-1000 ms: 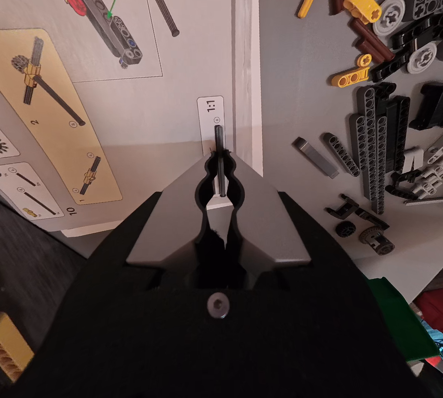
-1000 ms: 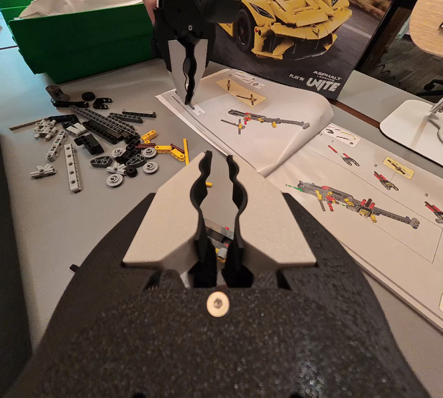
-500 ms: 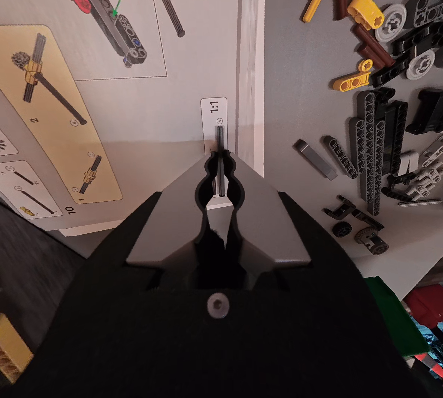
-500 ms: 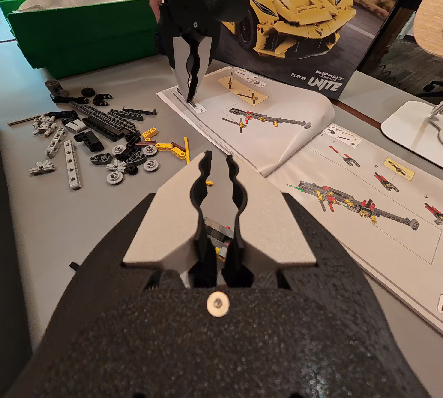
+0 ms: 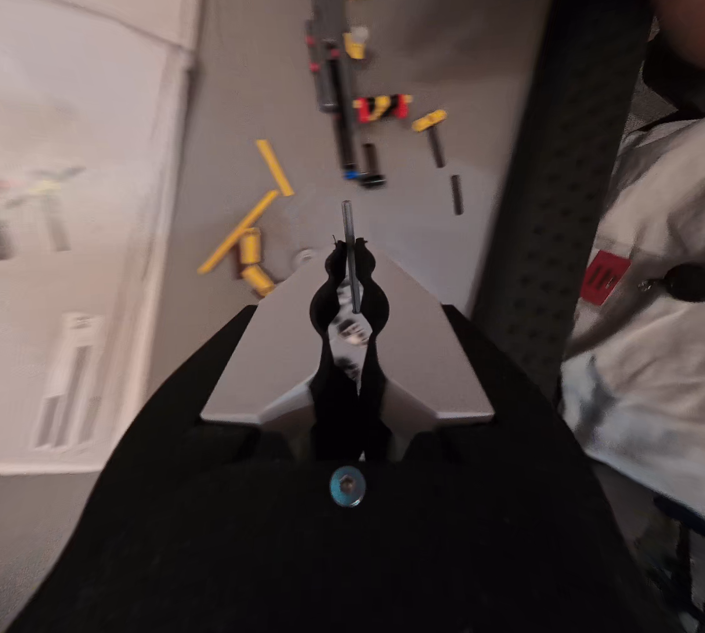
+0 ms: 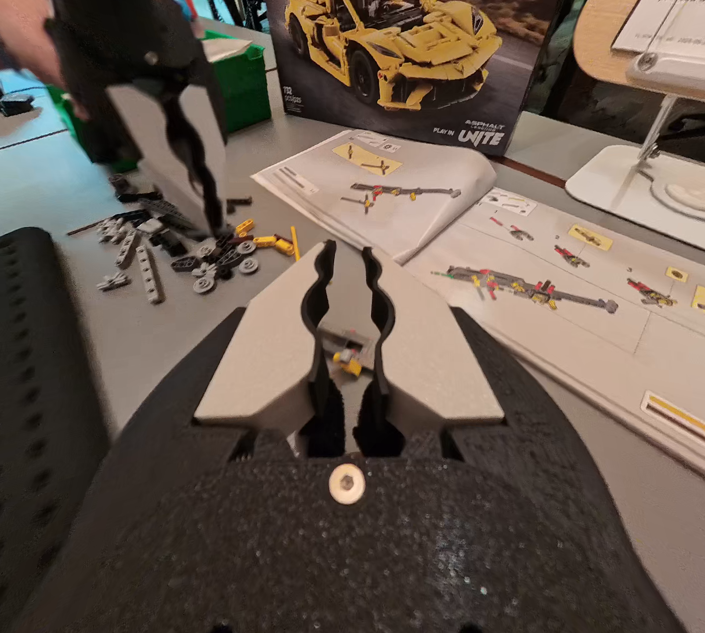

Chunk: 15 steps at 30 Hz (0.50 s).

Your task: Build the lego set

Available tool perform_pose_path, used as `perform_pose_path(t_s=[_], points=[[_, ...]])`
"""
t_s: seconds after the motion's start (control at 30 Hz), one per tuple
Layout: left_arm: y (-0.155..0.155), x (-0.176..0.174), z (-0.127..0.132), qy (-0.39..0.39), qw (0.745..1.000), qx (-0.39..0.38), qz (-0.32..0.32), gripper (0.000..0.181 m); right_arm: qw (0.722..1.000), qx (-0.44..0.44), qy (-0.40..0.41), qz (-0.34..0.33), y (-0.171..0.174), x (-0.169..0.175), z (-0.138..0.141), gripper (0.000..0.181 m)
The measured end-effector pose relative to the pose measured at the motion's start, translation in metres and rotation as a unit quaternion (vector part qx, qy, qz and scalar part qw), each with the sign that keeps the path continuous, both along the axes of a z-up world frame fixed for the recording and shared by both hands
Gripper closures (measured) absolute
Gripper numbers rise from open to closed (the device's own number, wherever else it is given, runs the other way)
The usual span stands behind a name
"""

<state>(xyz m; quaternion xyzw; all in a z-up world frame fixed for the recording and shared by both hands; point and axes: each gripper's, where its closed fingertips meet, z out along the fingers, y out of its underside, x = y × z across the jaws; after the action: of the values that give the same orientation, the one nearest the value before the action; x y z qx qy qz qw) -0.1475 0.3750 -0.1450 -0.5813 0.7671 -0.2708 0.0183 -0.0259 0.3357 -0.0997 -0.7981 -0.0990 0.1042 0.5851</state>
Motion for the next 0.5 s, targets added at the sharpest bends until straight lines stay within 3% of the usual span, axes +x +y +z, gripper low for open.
perform_pose_path(t_s=[0.03, 0.1, 0.2, 0.33, 0.4, 0.5], points=[[-0.022, -0.003, -0.008, 0.002, 1.0, 0.002, 0.005, 0.179, 1.0, -0.011, 0.006, 0.009, -0.009, -0.003, -0.004, 0.166], [-0.054, -0.005, -0.027, 0.009, 1.0, 0.007, 0.025, 0.178, 0.997, -0.056, 0.024, 0.043, -0.028, -0.017, -0.019, 0.164], [-0.078, -0.004, -0.049, 0.014, 0.998, 0.025, 0.049, 0.179, 0.989, -0.122, 0.001, 0.079, -0.057, -0.036, -0.046, 0.163], [-0.092, -0.006, -0.06, 0.034, 0.996, 0.022, 0.075, 0.178, 0.981, -0.164, -0.053, 0.089, -0.08, -0.049, -0.072, 0.162], [-0.094, -0.001, -0.057, 0.022, 0.994, 0.002, 0.103, 0.178, 0.983, -0.158, -0.05, 0.085, -0.084, -0.053, -0.074, 0.162], [-0.097, -0.001, -0.067, 0.026, 0.994, 0.038, 0.099, 0.178, 0.983, -0.159, -0.038, 0.078, -0.085, -0.054, -0.073, 0.162]])
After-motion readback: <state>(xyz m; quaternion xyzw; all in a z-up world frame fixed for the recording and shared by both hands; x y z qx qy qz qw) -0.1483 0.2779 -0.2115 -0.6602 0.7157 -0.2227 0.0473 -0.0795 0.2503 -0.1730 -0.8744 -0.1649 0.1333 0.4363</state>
